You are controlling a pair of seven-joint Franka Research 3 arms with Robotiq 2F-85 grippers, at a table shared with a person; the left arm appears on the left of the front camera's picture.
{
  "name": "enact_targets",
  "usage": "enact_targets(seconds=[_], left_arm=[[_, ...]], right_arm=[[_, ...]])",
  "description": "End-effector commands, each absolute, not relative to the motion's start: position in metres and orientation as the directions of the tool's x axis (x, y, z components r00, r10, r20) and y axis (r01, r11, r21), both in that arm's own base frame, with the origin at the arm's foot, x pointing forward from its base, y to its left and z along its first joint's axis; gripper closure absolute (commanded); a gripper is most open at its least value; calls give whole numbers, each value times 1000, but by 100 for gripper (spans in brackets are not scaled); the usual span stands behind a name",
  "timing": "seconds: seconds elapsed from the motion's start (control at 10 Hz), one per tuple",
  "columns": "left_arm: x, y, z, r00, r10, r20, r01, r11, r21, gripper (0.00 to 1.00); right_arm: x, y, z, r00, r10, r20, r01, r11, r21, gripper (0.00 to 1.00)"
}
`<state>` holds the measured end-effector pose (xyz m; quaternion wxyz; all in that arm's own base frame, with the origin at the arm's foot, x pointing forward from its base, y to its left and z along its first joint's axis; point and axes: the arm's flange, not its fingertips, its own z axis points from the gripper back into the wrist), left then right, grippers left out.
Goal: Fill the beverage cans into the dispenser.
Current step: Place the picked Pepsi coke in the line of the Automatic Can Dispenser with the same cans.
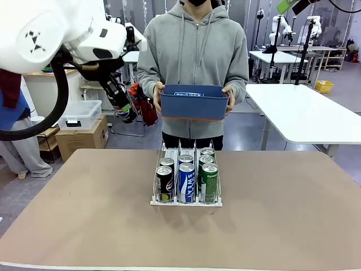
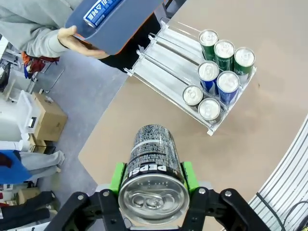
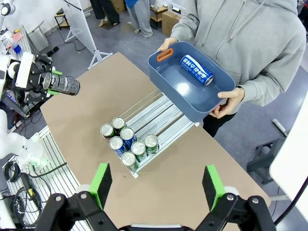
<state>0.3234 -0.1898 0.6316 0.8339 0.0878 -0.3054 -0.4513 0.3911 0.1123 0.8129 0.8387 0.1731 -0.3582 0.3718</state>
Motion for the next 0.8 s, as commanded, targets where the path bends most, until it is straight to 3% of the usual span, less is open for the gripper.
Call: enact_targets(seconds=[0.0,0.5,0.6,0.7], left_arm=[[323,-192,635,396,-792,465,711,585,390,42],[322,-191,629,401,-810,428,709,570,415,42],[326,-196,624,381,-831,405,699,545,463,100],[325,-201,619,371,-824,429,706,550,446,100]], right_arm=[[390,112,812,468,499,729,-747,664,26,0],[390,112,812,468,499,729,-747,664,26,0],[390,112,812,468,499,729,-747,664,26,0],[390,112,812,468,499,729,-747,664,26,0]])
